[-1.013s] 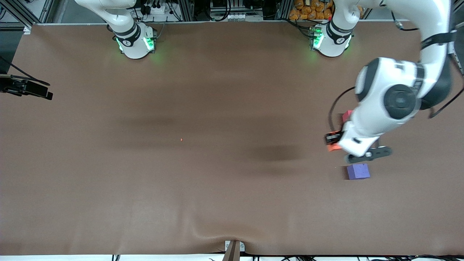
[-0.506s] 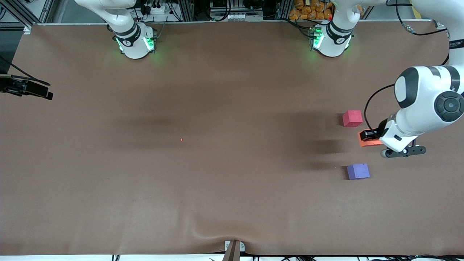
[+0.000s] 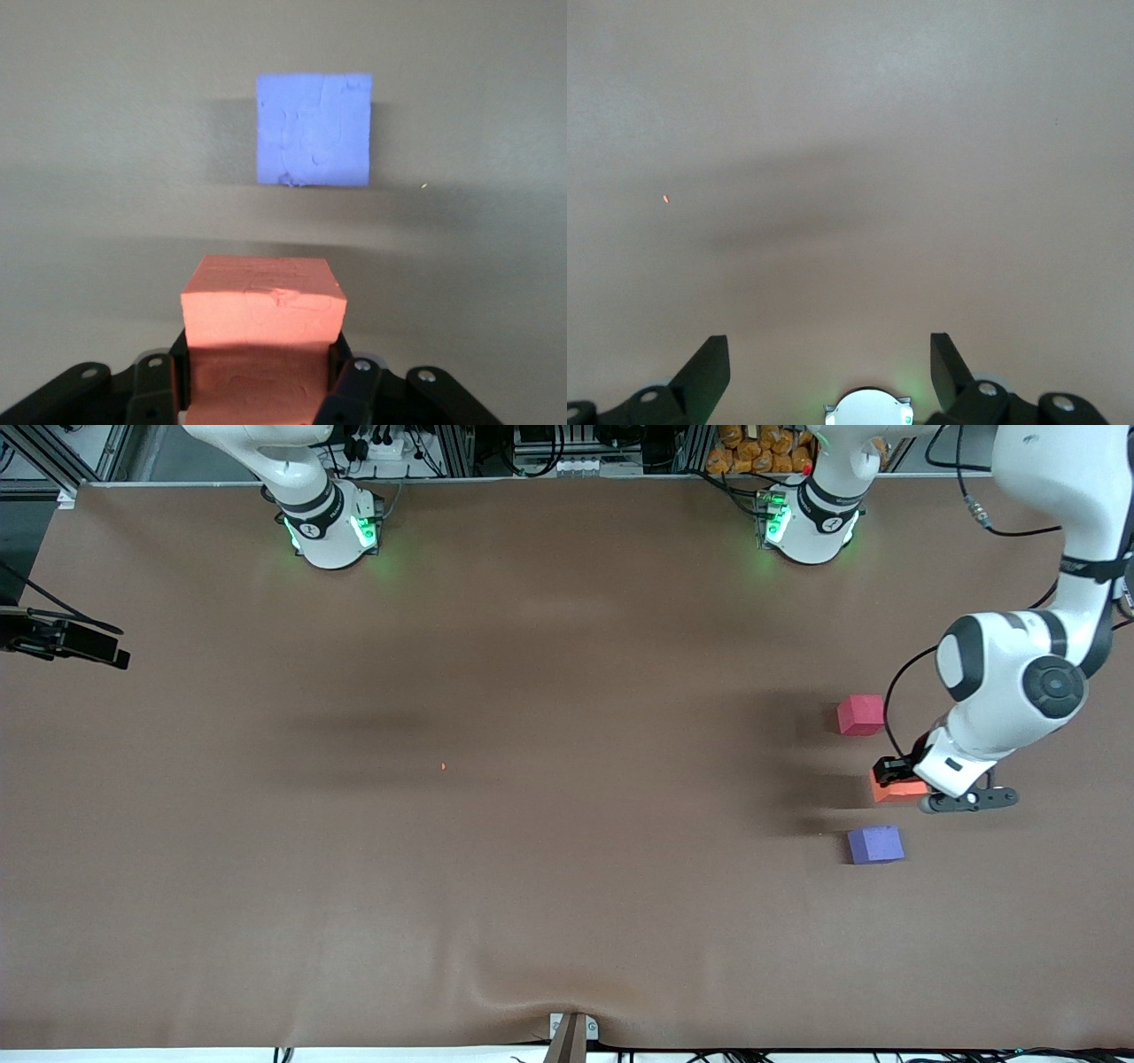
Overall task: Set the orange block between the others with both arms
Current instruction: 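Lower the orange cube onto the table and open the left gripper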
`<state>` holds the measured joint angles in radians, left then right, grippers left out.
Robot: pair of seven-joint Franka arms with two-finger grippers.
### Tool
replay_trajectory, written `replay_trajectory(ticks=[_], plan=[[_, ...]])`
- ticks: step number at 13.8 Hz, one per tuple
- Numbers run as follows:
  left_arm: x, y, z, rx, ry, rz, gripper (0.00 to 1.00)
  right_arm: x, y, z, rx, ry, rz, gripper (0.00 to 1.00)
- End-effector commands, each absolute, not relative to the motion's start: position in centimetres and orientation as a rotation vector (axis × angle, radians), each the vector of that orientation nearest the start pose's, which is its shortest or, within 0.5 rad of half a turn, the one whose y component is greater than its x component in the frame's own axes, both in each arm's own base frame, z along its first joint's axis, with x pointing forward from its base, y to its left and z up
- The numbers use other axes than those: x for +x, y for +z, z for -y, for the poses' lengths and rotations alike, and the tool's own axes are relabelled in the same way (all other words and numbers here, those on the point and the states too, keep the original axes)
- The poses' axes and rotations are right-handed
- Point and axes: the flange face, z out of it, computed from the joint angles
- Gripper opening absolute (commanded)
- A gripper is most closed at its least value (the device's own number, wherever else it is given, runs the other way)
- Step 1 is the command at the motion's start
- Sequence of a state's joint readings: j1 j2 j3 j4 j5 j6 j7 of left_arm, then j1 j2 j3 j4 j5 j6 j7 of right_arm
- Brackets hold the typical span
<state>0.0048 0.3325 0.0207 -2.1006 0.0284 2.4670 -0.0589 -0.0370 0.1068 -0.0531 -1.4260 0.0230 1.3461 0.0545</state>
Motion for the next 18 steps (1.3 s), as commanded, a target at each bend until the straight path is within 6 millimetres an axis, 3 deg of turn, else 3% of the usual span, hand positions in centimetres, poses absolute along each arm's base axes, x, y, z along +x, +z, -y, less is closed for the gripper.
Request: replay_trajectory(ticks=[1,9,14,17,18], plan=[[58.3,24.7,-1.5,-3.119,-0.07,0.081,0.0,55.8,61.8,4.5,-3.104,0.289,-0.223,1.0],[58.3,21.5,-1.1,-3.125,-0.062,0.0,0.0,56.0,61.8,4.5,-3.106,0.277,-0.22,1.0],[58.3,21.4,0.0,-3.135,-0.058,-0.029,0.0,56.0,61.8,4.5,-3.107,0.275,-0.219,1.0],[58.3,21.4,-0.1,-3.135,-0.058,-0.068,0.16,56.0,61.8,4.5,-3.107,0.275,-0.219,1.0],[58.4,21.4,-0.2,-3.135,-0.06,-0.063,0.16,56.0,61.9,4.5,-3.109,0.273,-0.219,1.0]])
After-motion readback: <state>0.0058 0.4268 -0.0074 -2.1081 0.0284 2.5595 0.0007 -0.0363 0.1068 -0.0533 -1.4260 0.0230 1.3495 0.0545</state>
